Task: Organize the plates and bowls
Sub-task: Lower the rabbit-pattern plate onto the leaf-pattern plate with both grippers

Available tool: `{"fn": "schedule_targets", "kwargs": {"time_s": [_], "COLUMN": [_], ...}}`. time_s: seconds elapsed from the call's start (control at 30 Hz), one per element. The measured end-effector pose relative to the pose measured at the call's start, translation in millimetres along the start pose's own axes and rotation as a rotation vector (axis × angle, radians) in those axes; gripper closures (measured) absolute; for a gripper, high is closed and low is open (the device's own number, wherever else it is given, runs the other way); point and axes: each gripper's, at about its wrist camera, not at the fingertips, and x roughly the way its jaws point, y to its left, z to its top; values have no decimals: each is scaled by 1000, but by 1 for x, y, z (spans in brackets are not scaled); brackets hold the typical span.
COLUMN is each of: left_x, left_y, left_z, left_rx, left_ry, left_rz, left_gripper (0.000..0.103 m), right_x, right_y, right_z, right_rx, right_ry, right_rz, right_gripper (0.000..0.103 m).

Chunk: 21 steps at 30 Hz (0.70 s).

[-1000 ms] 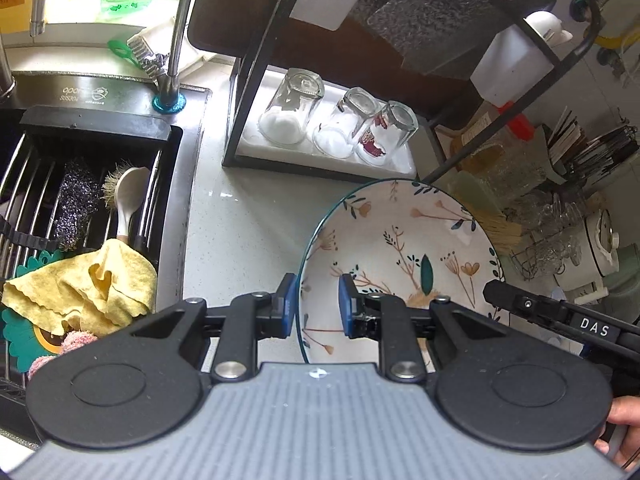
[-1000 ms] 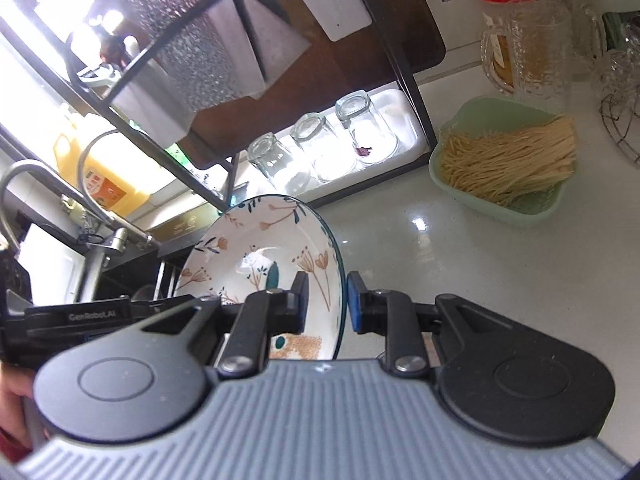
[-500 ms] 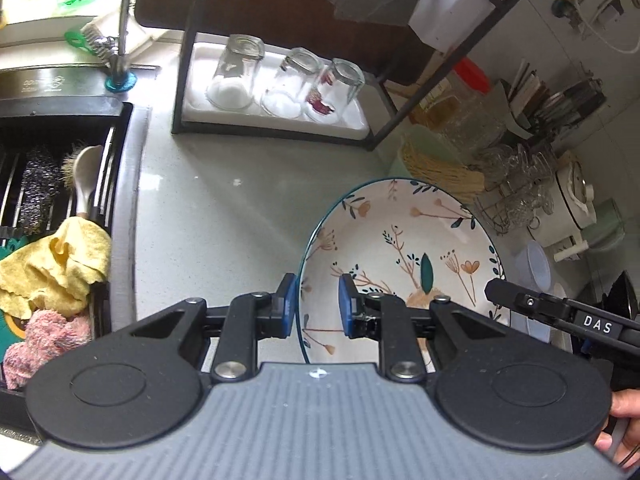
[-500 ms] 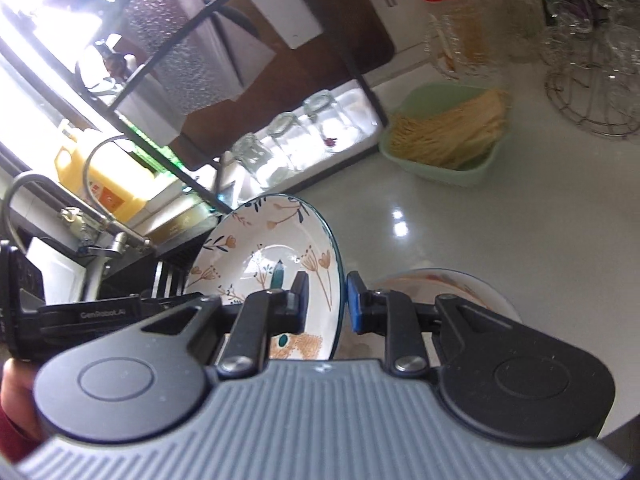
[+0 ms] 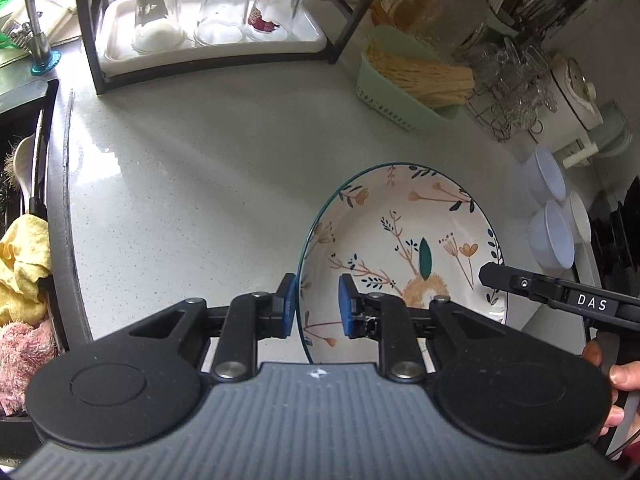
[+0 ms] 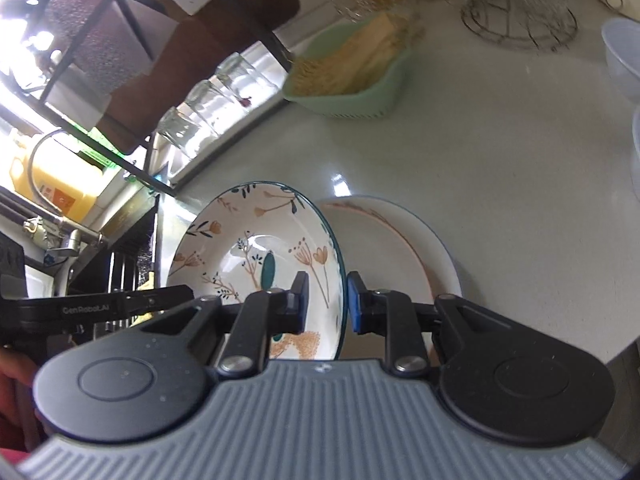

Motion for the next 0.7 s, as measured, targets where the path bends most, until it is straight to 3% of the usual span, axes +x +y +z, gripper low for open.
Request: {"fn": "schedule_targets", "kwargs": {"time_s": [0.3, 0.7], "left_x": [9, 14], "left_y": [-21, -49], "left_z": [6, 5], "left_rx": [93, 204], "left_ry": [29, 44], "left_rz": [31, 140], "left_gripper": [78, 78], "right_x": [8, 17], "right_y": [-19, -19], "right_z": [-13, -16], "right_rx": [46, -1], "right_ry": [9, 20], "right_rz": [-16, -69], "right_gripper": [79, 79]}}
